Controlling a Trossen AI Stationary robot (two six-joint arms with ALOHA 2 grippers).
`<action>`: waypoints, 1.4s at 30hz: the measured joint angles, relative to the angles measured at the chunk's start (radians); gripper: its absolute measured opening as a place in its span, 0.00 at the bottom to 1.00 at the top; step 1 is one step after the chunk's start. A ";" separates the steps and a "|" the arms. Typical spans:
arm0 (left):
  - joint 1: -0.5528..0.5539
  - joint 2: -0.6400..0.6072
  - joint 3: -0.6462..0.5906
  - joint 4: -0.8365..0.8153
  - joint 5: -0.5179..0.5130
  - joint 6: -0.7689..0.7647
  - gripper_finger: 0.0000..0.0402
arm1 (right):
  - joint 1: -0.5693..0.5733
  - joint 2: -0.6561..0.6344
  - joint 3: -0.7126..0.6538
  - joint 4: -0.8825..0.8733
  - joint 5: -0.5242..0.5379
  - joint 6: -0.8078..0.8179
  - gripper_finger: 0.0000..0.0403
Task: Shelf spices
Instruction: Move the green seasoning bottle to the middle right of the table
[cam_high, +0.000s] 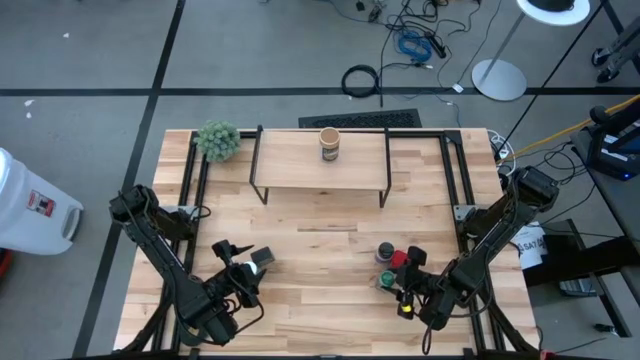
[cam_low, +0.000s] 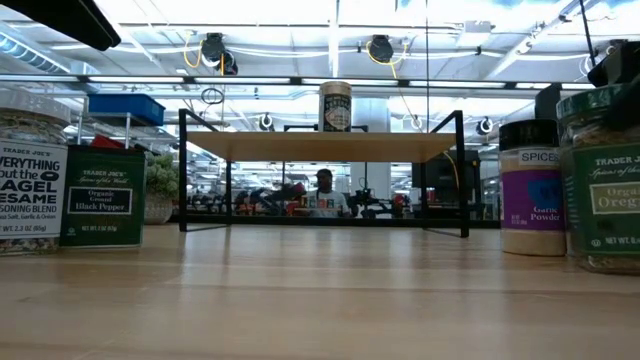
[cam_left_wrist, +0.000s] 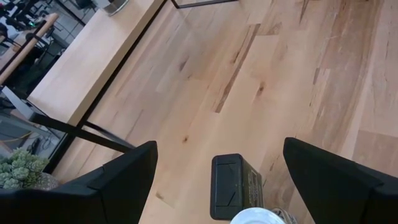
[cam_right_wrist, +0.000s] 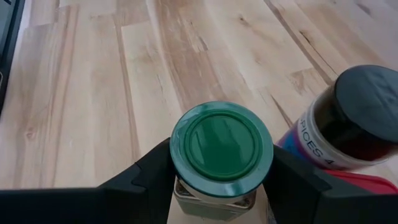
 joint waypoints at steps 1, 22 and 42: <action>0.000 0.000 0.000 0.000 0.000 0.000 0.89 | 0.000 0.000 0.000 -0.004 0.002 0.000 0.49; 0.000 0.000 0.000 0.000 0.000 -0.002 0.89 | 0.000 0.000 0.000 -0.026 0.027 -0.026 0.58; 0.000 0.000 0.000 0.007 0.000 -0.002 0.89 | 0.002 -0.009 0.132 -0.242 0.054 -0.029 0.63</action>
